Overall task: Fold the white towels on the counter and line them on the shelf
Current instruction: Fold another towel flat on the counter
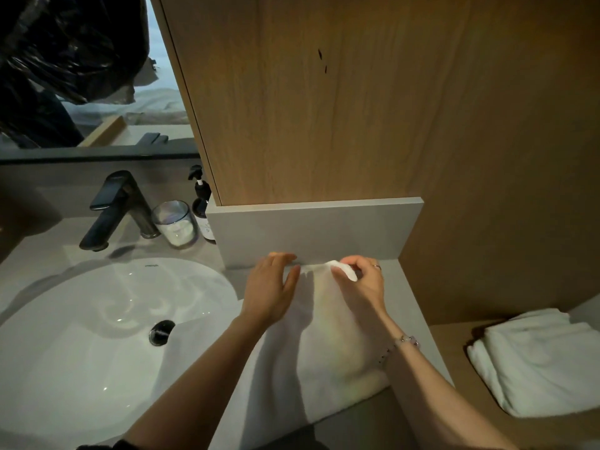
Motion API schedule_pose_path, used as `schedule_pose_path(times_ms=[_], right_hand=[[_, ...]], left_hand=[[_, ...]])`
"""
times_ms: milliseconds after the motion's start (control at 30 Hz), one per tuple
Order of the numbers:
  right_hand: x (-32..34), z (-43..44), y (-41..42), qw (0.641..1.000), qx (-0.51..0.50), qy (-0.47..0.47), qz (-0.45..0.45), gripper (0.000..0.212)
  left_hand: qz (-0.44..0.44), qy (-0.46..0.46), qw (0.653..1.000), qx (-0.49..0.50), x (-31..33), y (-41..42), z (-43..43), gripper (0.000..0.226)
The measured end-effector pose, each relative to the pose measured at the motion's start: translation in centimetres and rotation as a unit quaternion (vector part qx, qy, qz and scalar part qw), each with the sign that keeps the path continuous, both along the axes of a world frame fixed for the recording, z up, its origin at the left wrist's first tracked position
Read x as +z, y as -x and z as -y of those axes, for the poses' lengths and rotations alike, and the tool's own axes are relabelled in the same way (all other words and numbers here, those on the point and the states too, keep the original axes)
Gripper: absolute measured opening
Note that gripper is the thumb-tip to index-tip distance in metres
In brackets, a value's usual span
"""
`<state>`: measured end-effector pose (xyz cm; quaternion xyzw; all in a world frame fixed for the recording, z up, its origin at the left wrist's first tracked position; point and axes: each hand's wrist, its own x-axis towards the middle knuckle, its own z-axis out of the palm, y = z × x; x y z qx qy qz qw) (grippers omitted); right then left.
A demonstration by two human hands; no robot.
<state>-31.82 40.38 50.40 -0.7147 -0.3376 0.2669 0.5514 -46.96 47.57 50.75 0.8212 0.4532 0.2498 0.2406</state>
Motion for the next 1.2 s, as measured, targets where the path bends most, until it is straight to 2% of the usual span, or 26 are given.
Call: schedule_pose_path(times_ms=[100, 167, 300, 400, 467, 533, 600, 733, 833, 967, 1000, 1100, 1200], right_hand=[[1.3, -0.1, 1.1, 0.999, 0.022, -0.041, -0.027, 0.011], [1.9, -0.3, 1.8, 0.997, 0.032, -0.061, -0.041, 0.012], [2.5, -0.4, 2.2, 0.993, 0.045, -0.097, -0.056, 0.031], [2.6, -0.3, 2.3, 0.989, 0.054, -0.097, -0.100, 0.032], [2.5, -0.1, 2.3, 0.983, 0.070, -0.103, -0.138, 0.050], [2.7, 0.0, 1.9, 0.986, 0.089, -0.084, -0.117, 0.064], [3.0, 0.0, 1.4, 0.992, 0.098, -0.039, -0.066, 0.068], [3.6, 0.2, 1.6, 0.989, 0.134, -0.022, -0.054, 0.052], [4.3, 0.1, 1.7, 0.988, 0.147, 0.000, -0.038, 0.043], [5.3, -0.1, 1.7, 0.978, 0.196, 0.011, -0.075, 0.013], [5.4, -0.2, 2.0, 0.976, 0.206, 0.008, -0.068, 0.016], [6.3, -0.6, 3.1, 0.972, 0.224, -0.022, -0.076, 0.021], [7.2, -0.9, 4.5, 0.965, 0.248, -0.038, -0.071, 0.016]], left_hand=[[0.061, 0.109, 0.991, -0.044, 1.7, -1.3, 0.3, 0.028], [0.103, 0.147, 0.981, -0.067, 2.7, -1.7, 0.6, 0.026], [0.159, 0.144, 0.972, -0.094, 3.7, -1.3, 0.6, 0.019], [0.157, 0.151, 0.970, -0.112, 3.7, -0.7, 0.3, 0.017], [0.160, 0.156, 0.969, -0.101, 3.6, -0.2, 0.3, 0.021], [0.167, 0.145, 0.972, -0.076, 3.8, 0.4, 0.3, 0.020], [0.189, 0.139, 0.971, -0.049, 4.0, 1.2, 0.1, 0.022], [0.223, 0.147, 0.963, -0.019, 4.8, 2.9, -0.5, 0.015], [0.259, 0.161, 0.952, 0.007, 5.8, 4.0, -0.8, 0.022], [0.295, 0.200, 0.934, 0.001, 7.1, 5.3, -0.4, 0.014], [0.298, 0.215, 0.930, -0.005, 7.3, 5.6, -0.3, 0.014], [0.275, 0.244, 0.929, -0.040, 7.7, 5.9, -0.1, 0.033], [0.259, 0.202, 0.944, -0.026, 8.3, 5.6, 0.1, 0.028]])
